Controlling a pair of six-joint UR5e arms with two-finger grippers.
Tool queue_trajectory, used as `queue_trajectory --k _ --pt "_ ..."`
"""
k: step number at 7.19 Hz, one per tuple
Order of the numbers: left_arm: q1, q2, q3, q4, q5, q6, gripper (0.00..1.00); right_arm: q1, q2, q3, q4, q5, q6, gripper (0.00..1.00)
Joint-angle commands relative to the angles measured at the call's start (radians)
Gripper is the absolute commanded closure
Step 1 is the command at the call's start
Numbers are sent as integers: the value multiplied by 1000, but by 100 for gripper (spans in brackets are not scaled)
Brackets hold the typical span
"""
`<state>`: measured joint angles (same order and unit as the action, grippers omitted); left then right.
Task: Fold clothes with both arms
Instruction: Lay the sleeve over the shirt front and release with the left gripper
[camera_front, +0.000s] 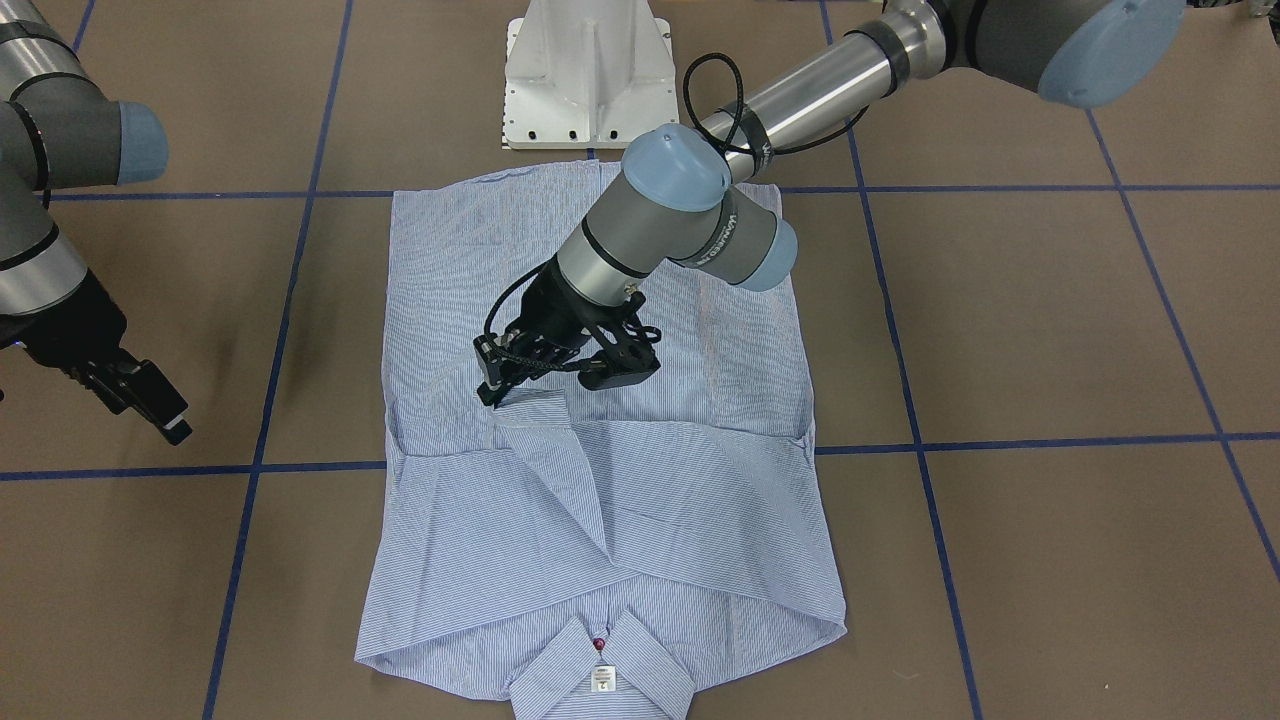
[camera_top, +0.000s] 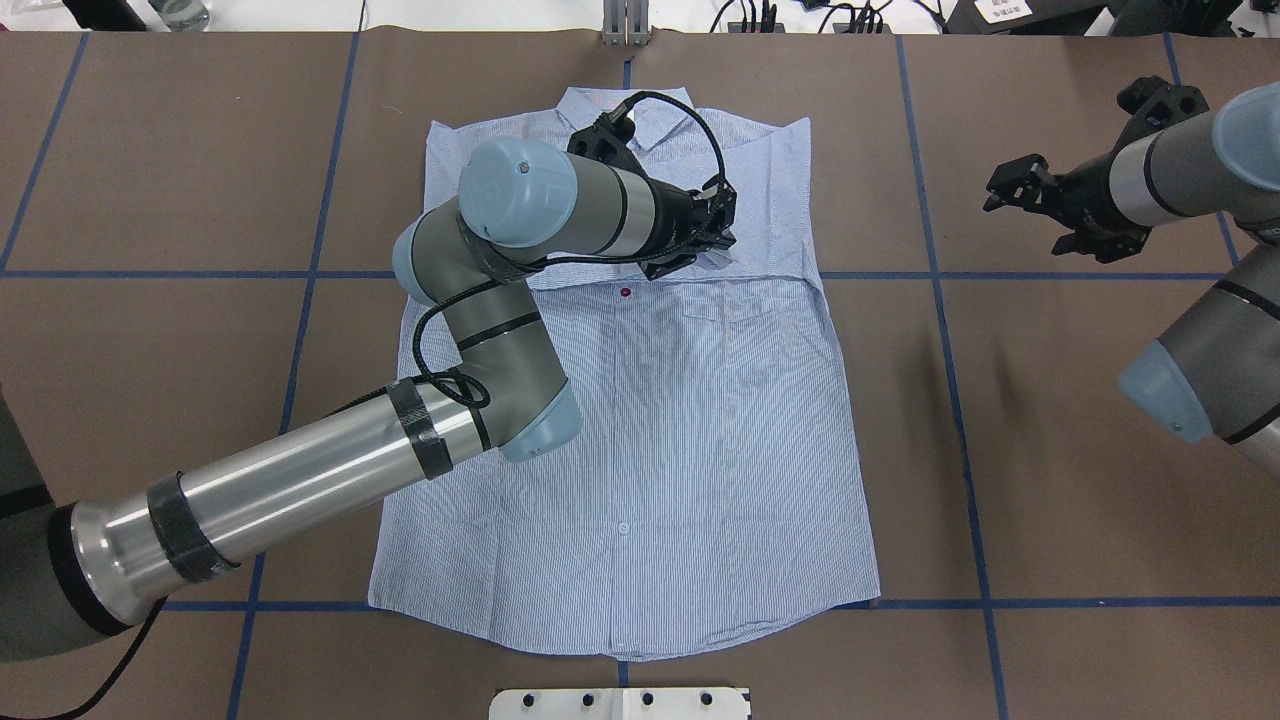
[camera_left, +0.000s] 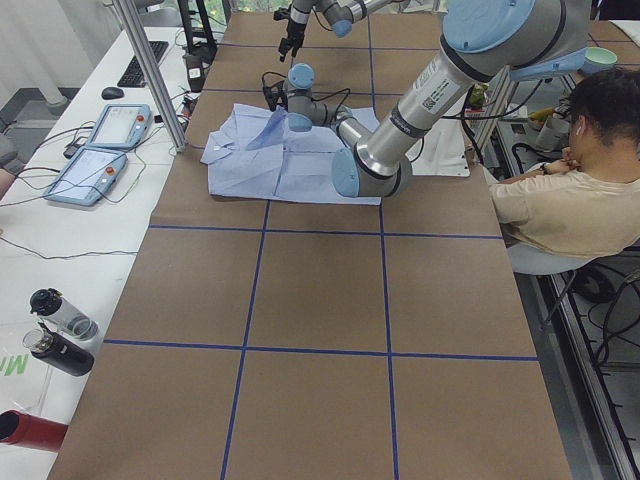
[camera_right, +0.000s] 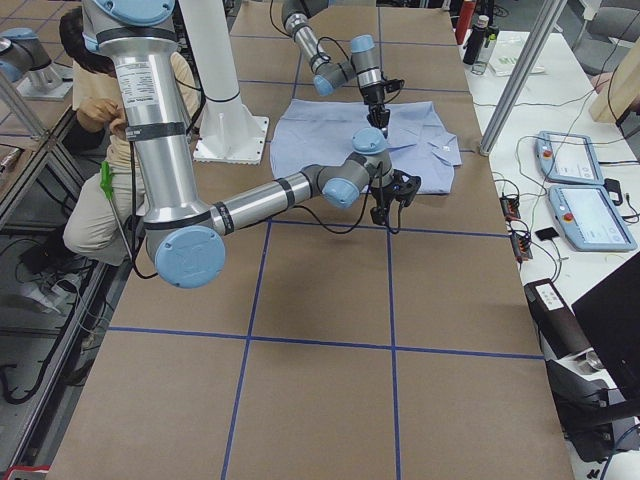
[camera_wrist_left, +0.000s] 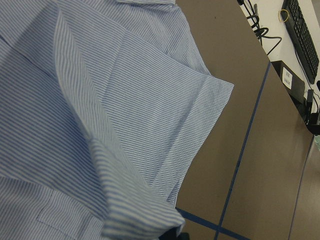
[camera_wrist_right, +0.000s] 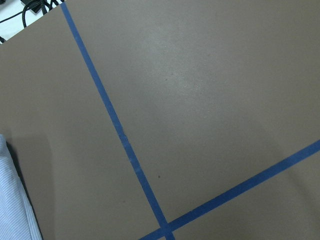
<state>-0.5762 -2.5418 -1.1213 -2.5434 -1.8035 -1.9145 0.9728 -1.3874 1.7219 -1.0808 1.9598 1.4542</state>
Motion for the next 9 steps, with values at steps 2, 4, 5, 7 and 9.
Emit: queue_trajectory --k 2,4,5,7,9 --pt "56 -55 52 -15 61 8 55 1 -13 1 1 -2 0 0" --pt "56 -89 80 -15 90 8 50 1 -15 2 1 -2 0 0" --pt "55 -87 58 -14 88 9 49 3 -16 5 1 -4 0 0" --pt "52 -5 -62 0 76 14 46 -3 -48 66 4 4 2 0" --pt "46 171 -258 30 30 52 46 -96 -113 178 4 -1 21 0"
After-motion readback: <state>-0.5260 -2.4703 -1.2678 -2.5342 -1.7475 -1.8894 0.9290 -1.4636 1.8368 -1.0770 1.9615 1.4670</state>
